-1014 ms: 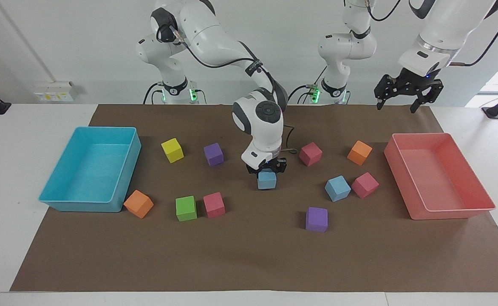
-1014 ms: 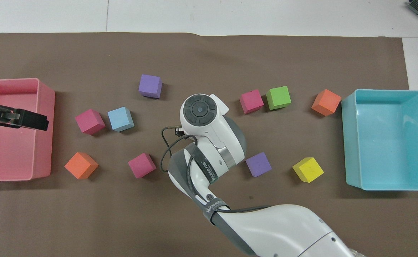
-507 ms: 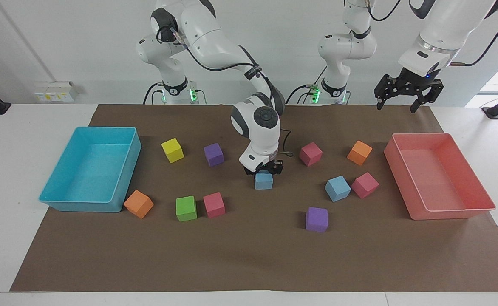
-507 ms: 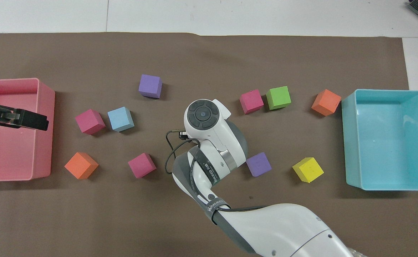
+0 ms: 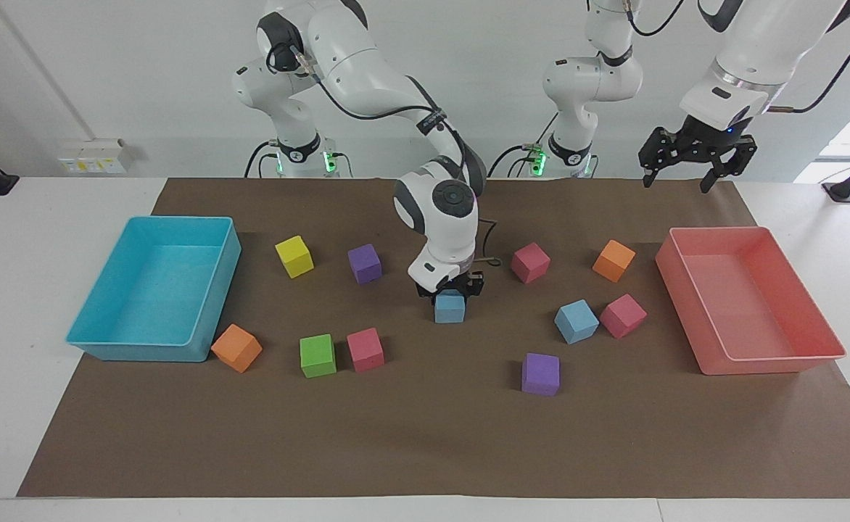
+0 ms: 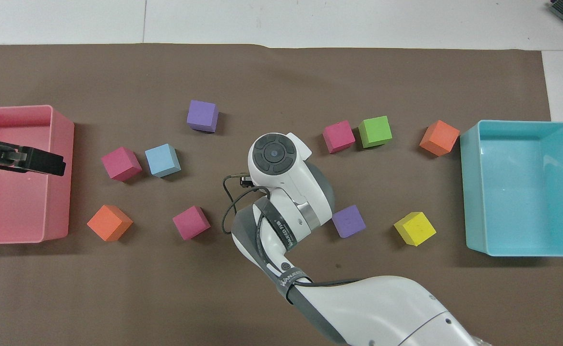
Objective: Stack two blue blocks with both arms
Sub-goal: 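Lower the cube at the table center and open the right gripper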
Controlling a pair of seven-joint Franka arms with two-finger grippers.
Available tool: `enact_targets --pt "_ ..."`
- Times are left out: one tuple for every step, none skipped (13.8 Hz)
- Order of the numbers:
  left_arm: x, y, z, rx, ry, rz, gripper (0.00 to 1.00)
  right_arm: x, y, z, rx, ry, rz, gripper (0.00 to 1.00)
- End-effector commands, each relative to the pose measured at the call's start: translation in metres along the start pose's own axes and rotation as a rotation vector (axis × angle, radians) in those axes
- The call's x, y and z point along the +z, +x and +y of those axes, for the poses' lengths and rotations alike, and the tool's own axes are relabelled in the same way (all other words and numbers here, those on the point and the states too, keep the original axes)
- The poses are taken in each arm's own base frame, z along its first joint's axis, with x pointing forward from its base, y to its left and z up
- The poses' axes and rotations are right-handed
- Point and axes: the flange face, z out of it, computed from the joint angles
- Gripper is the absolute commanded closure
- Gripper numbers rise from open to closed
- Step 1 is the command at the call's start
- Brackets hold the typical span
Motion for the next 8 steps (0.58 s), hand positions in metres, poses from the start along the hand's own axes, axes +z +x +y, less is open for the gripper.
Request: enact_targets --pt "-0.002 -0.004 0.000 0.003 -0.010 0.013 0.00 -0.027 -0.007 0.008 0.004 0.008 0.011 0.00" --pt "-0.002 -0.003 0.000 0.006 -0.008 0.011 0.00 -0.038 -0.007 0.009 0.005 0.015 0.019 0.00" --pt "-0.002 -0.002 0.000 0.007 -0.009 0.017 0.00 -0.048 -0.007 0.012 0.006 0.015 0.031 0.00" --pt "-0.003 -0.001 -0.001 0.009 -0.008 0.031 0.00 -0.058 -0.007 0.015 0.002 0.013 0.048 0.00" --pt "-0.003 0.000 -0.004 0.007 -0.008 0.040 0.00 -0.066 -0.007 0.018 0.005 0.013 0.057 0.00" --pt "-0.002 0.002 -0.005 0.007 -0.006 0.042 0.00 -0.074 -0.006 0.021 0.006 0.019 0.064 0.00" --pt "0.002 0.007 -0.003 0.010 -0.008 0.048 0.00 -0.082 -0.005 0.026 0.011 0.024 0.072 0.00" --pt "0.004 0.010 -0.002 0.008 -0.008 0.059 0.00 -0.090 -0.003 0.036 0.019 0.029 0.078 0.00"
